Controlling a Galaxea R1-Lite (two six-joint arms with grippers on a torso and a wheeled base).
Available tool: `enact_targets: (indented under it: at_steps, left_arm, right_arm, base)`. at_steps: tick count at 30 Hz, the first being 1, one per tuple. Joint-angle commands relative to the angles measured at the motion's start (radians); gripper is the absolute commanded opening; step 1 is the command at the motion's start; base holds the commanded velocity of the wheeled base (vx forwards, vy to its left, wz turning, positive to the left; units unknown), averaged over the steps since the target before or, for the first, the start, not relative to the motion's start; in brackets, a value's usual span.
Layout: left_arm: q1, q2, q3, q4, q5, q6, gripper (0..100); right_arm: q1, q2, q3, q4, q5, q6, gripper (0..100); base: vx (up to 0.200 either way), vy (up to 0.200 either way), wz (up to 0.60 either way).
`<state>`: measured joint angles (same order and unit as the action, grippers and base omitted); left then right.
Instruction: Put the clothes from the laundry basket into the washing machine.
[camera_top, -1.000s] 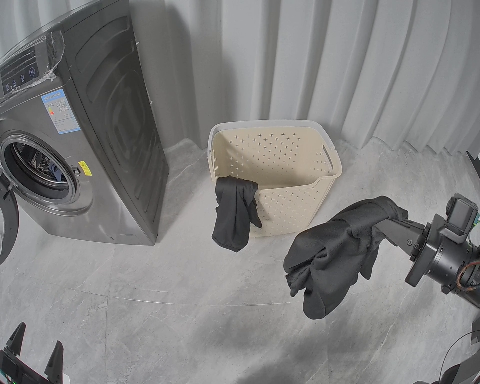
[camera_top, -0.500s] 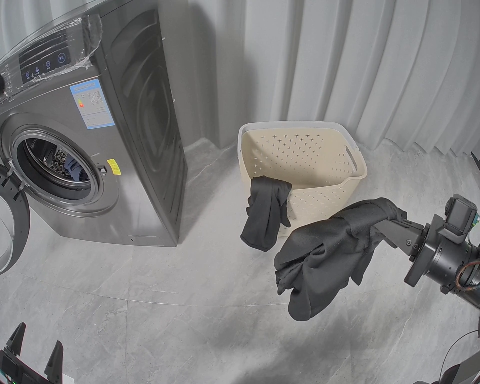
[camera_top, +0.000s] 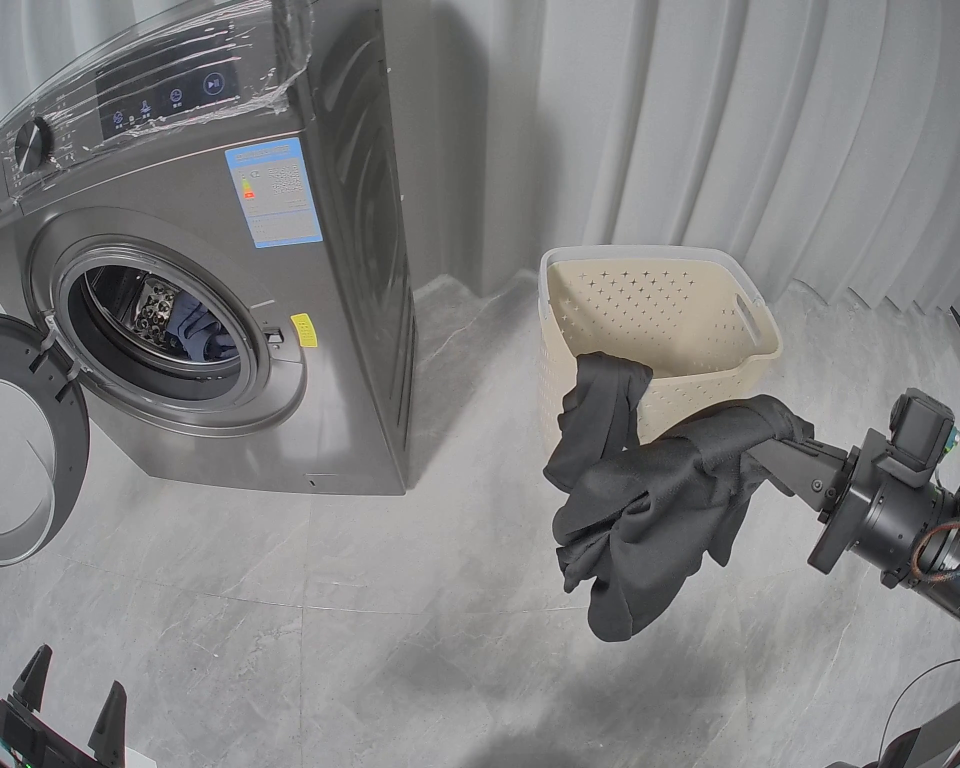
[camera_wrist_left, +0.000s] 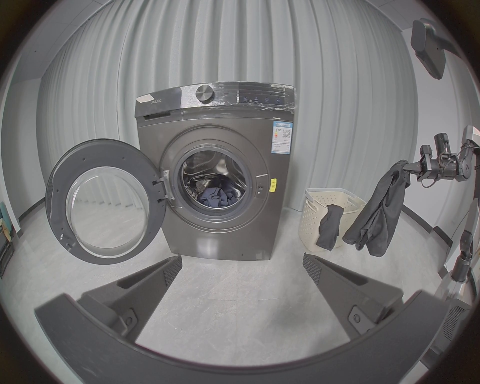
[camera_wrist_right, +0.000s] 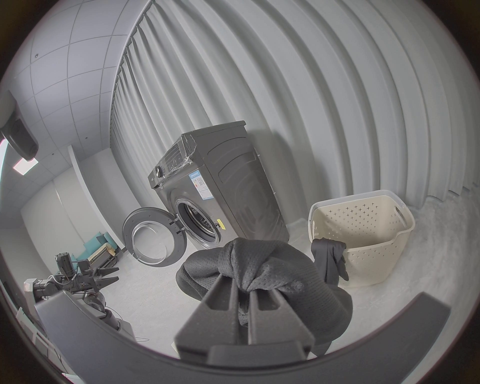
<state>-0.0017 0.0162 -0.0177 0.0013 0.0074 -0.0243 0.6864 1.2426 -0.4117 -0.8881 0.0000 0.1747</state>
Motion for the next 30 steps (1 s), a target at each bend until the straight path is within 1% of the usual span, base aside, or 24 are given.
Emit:
enact_targets:
  at_steps: [1, 11, 29, 30]
  left_arm:
    - [0.000, -0.010, 0.016, 0.000, 0.000, 0.000, 100]
    - [0.000, -0.010, 0.016, 0.000, 0.000, -0.002, 100]
    - [0.000, -0.010, 0.016, 0.000, 0.000, -0.005, 100]
    - [0.000, -0.010, 0.016, 0.000, 0.000, -0.003, 100]
  right_arm:
    - [0.001, 0.000, 0.002, 0.000, 0.000, 0.000, 0]
    - [0.001, 0.002, -0.001, 0.000, 0.000, 0.000, 0]
    - [0.001, 0.011, 0.001, 0.000, 0.000, 0.002, 0]
    - [0.001, 0.011, -0.001, 0.000, 0.000, 0.002, 0]
  base:
    - [0.000, 0.200, 0.00]
    - [0.000, 0.200, 0.00]
    - [0.000, 0.000, 0.00]
    - [0.000, 0.200, 0.00]
